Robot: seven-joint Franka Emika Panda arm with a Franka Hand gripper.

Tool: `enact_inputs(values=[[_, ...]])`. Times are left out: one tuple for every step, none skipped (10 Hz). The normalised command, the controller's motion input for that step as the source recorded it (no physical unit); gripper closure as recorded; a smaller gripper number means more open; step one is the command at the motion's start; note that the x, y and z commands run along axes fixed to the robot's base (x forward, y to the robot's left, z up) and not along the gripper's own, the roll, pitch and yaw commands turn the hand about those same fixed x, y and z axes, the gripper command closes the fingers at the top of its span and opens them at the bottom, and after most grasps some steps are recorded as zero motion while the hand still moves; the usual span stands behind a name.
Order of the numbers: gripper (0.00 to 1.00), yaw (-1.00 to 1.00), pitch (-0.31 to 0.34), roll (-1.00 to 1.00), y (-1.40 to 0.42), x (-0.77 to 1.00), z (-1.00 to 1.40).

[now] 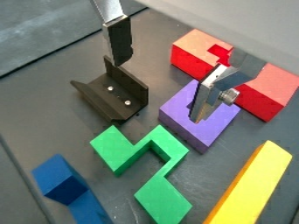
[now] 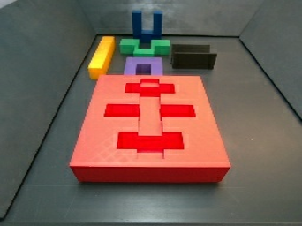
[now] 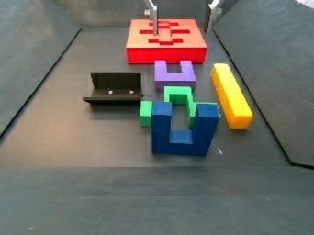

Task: Pick up the purple object. Move up. Place the purple object on the fixture. Regrasp the purple object. Move to above the board. Insert the purple object.
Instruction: Pick up the purple object.

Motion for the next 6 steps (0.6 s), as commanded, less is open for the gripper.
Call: enact_inputs(values=[[0.00, -0.14, -0.181, -0.30, -0.29, 0.31, -0.37], [0.00, -0.11, -0.203, -0.33, -0.24, 0.28, -0.37], [0.00, -0.07, -0.219, -0.32, -0.25, 0.23, -0.39], [0.00, 0.00, -0.200, -0.26, -0.35, 0.23, -0.39], [0.00, 0.00, -0.171, -0.19, -0.47, 0.21, -0.38], [0.00, 0.04, -0.106, -0.07, -0.64, 0.23, -0.29]])
